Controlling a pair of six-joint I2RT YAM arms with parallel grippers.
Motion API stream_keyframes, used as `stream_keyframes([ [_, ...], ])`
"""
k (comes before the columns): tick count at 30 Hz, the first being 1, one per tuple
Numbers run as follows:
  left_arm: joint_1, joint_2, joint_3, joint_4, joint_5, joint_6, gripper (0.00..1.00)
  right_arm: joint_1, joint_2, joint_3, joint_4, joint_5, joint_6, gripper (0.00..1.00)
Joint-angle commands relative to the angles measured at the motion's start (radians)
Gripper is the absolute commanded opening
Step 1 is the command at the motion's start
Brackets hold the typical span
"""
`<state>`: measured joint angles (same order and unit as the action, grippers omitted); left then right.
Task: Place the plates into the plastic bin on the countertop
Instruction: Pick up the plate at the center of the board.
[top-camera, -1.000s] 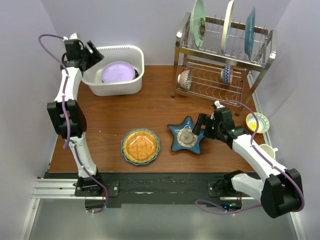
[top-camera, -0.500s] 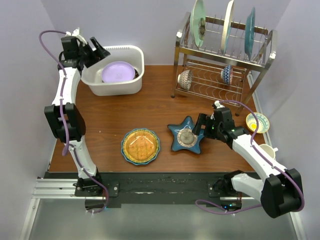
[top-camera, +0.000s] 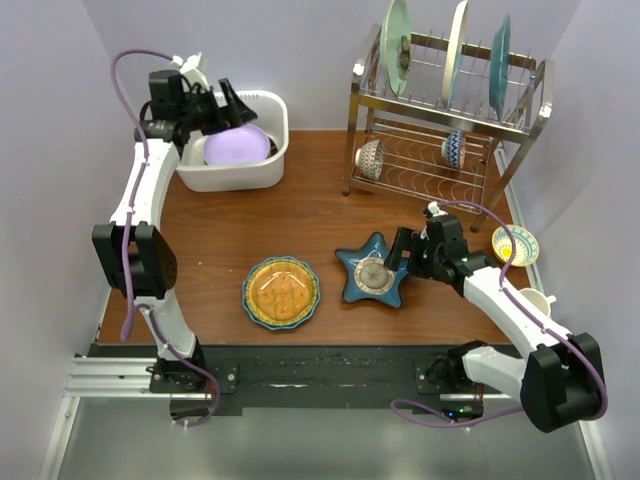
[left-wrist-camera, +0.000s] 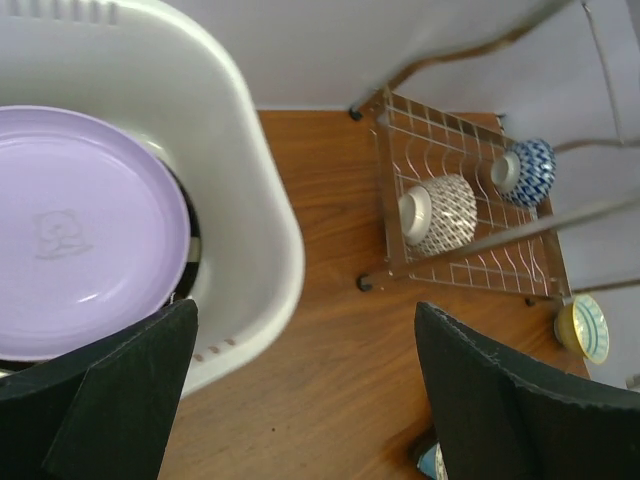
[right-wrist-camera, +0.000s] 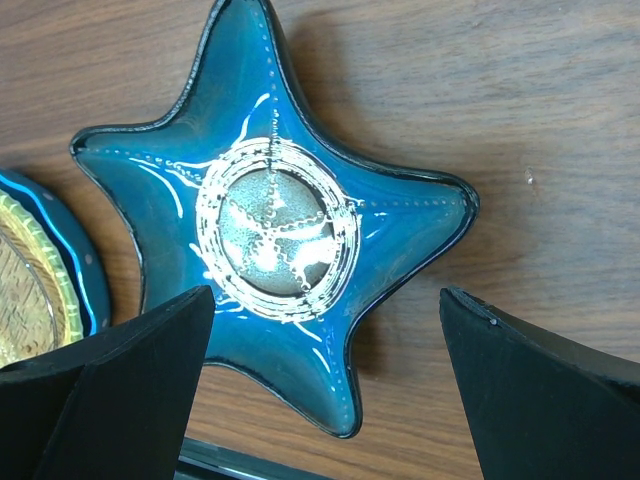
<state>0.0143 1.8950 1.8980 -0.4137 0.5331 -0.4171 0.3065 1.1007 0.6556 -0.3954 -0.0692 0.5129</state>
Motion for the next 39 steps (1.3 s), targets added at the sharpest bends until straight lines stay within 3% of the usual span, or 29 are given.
stream_keyframes([
  [1,-0.076,-0.088,-0.069,-0.002,0.027,0.063,0.94,-0.004,0.022,-0.002,0.02,0.02,0.004,0.98],
  [25,-0.346,-0.136,-0.583,0.041,0.091,0.136,0.92,-0.003,0.254,-0.044,0.263,-0.205,0.065,0.86],
  [39,-0.418,-0.042,-0.611,0.053,0.195,0.156,0.91,-0.003,0.34,-0.013,0.351,-0.267,0.105,0.87],
])
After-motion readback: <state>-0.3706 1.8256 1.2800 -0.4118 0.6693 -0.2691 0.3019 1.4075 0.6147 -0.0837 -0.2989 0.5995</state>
